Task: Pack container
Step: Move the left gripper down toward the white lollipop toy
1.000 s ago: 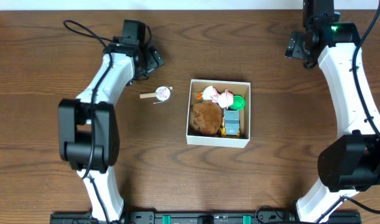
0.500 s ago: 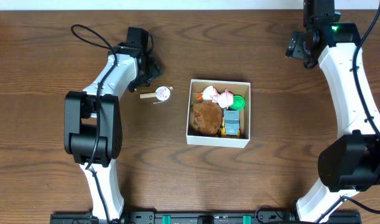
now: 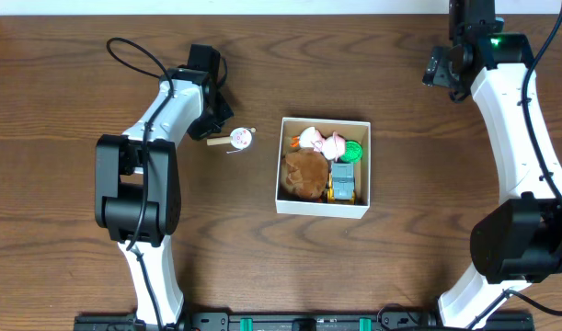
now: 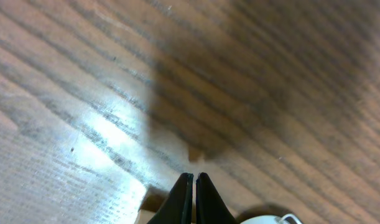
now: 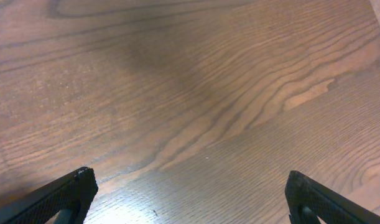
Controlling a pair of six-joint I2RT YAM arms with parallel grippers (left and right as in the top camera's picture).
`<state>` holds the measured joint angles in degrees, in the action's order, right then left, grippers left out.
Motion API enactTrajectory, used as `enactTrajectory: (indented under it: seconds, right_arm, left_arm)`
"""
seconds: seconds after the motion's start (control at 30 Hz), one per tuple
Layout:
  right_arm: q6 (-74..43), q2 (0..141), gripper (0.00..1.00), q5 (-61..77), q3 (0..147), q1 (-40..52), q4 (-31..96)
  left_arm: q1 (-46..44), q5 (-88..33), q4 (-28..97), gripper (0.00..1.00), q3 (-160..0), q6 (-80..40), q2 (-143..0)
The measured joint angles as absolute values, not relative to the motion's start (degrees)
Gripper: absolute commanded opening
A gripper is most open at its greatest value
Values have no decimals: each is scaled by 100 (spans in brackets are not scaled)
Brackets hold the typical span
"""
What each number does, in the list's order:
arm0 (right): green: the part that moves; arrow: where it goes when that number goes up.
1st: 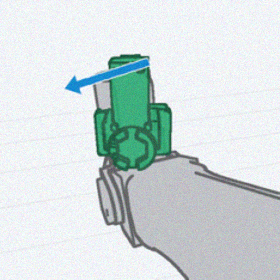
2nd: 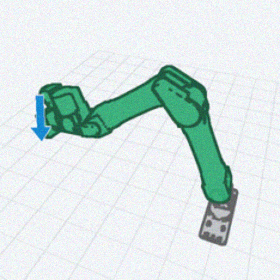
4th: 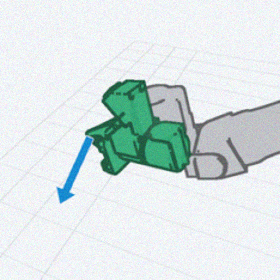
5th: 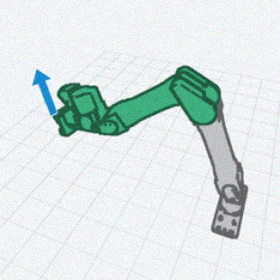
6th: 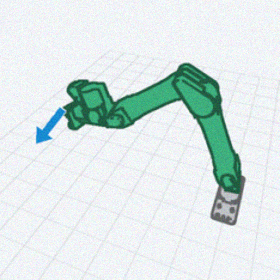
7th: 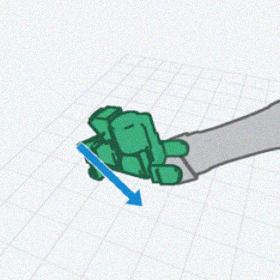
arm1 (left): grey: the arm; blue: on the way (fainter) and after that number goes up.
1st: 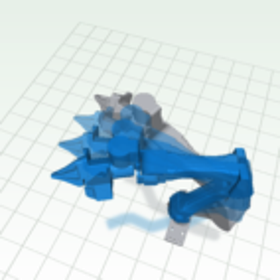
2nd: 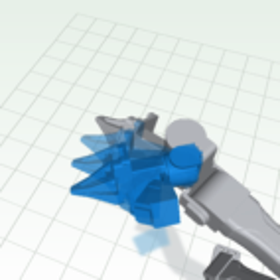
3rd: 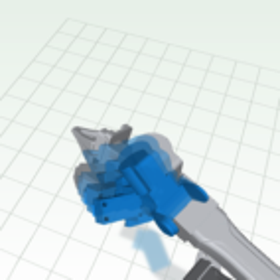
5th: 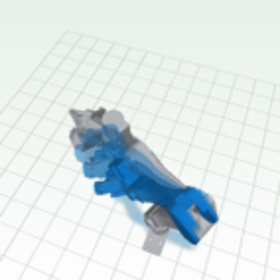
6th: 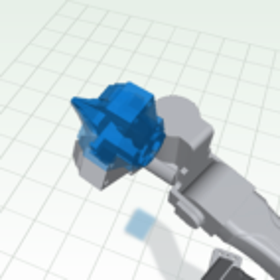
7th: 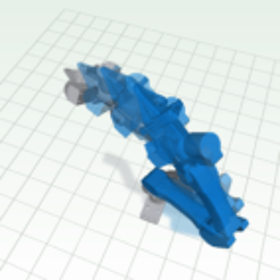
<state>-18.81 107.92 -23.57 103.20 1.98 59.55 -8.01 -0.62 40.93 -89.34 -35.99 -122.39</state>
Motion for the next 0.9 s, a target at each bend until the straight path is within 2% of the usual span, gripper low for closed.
enactTrajectory:
  seconds: [0.5,0.9]
  right_arm:
    - [-1883,10792,99,-2357,10320,198,5955]
    - [-1881,10792,99,-2355,10320,198,5955]
  left_arm:
    - [-805,-62,5105,6,-8934,-3599,-12239]
    - [-1066,-220,5212,6,-8934,-3599,-12239]
